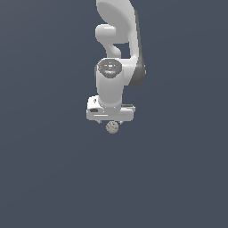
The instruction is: Pick up the object and move it to a goal position.
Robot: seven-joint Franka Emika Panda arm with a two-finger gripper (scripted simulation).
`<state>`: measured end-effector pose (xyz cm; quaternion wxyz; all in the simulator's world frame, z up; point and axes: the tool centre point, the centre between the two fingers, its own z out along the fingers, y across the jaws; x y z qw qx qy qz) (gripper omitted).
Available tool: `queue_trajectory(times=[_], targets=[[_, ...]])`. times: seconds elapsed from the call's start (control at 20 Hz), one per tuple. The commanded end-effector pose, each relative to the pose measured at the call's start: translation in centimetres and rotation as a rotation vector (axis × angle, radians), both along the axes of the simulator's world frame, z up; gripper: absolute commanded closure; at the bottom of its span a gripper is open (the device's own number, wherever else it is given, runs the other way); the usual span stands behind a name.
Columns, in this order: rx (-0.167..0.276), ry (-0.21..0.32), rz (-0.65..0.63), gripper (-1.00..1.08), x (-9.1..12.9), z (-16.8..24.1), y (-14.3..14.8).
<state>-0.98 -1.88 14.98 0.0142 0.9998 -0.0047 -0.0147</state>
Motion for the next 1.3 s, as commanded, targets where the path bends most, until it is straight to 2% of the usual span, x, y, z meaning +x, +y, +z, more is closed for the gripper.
queue_trajectory(times=[0.0,0.4,0.65,0.95,1.25], targets=[[0.0,0.0,0.0,-0.92,0.0,0.0,0.0],[-0.017,-0.038,0.025,-0.92,1.3,1.5,-1.5],[-0.016,-0.037,0.026,-0.92,1.2,1.3,-1.4],[-0.006,-0.035,0.043,-0.92,0.2,-0.1,-0.9],[0.013,-0.031,0.075,-0.92,-1.9,-2.8,0.1]])
